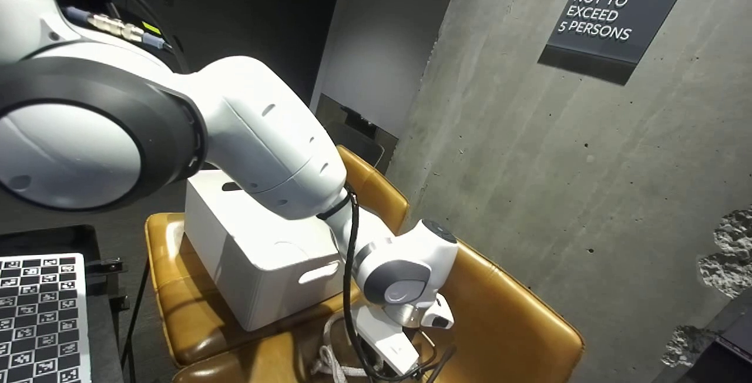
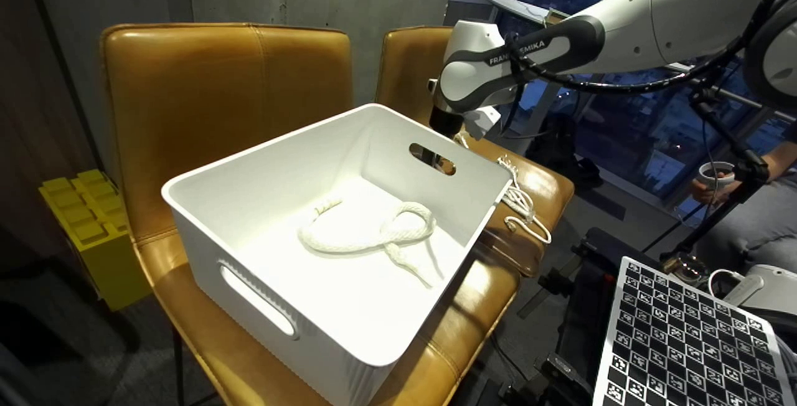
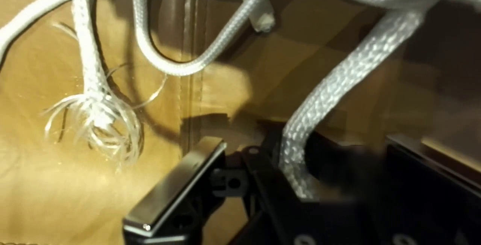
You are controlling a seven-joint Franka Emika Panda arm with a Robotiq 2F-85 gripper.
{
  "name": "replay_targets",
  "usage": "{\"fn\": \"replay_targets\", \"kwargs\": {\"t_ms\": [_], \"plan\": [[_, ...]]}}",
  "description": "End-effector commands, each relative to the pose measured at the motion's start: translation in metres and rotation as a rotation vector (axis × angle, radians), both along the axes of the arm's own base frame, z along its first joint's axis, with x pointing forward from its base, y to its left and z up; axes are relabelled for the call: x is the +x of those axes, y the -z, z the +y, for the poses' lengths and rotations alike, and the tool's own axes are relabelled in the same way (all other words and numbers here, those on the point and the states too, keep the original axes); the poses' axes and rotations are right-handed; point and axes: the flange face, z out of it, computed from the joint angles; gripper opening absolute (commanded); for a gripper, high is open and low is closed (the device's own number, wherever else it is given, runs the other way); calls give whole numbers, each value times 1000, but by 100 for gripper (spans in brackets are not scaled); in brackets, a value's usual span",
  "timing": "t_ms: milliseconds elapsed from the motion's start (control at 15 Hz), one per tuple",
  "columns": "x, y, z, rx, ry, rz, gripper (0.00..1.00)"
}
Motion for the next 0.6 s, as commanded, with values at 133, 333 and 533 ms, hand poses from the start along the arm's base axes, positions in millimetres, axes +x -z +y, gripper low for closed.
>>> {"fn": "replay_targets", "kwargs": {"t_ms": [133, 333, 533], "plan": [[-18, -37, -24, -57, 59, 19, 2], [-28, -77, -27, -83, 50, -13, 2], [-38, -120, -24, -84, 14, -73, 2]]}}
